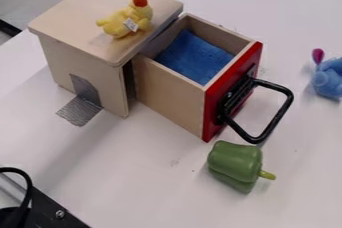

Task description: Put the yellow toy to the table

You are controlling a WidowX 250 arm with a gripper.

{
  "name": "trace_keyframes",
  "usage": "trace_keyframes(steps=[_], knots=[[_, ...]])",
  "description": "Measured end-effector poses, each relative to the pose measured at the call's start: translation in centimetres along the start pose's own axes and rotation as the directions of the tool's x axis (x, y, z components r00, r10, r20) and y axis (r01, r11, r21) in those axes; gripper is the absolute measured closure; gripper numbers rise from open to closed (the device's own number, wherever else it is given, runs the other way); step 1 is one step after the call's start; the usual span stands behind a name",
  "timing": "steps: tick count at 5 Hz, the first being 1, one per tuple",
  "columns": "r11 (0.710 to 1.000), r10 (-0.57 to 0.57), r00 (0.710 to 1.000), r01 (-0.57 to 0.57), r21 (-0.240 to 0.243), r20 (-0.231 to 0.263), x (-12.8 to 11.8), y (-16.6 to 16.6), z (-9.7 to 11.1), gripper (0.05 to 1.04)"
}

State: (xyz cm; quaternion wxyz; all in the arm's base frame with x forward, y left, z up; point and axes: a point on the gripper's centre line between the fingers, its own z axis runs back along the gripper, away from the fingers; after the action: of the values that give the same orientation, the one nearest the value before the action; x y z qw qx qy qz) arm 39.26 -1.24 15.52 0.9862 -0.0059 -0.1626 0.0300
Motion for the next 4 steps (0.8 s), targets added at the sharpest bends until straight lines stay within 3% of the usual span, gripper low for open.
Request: trace_keyframes(steps=[1, 2, 3, 4], knots=[[1.000, 0.001, 0.999, -0.001, 0.002, -0.045, -0.8, 0.0, -1.4, 0.083], [1.000, 0.016, 0.999, -0.017, -0.019, -0.051, -3.3, 0.5, -0.5, 0.083], [1.000, 0.014, 1.000, -0.013, -0.018, 0.014, -5.4, 1.8, 3.3, 0.083], [1.000, -0.013, 0.999, 0.014, -0.022, 0.051, -7.9, 3.6, 5.5, 0.083]])
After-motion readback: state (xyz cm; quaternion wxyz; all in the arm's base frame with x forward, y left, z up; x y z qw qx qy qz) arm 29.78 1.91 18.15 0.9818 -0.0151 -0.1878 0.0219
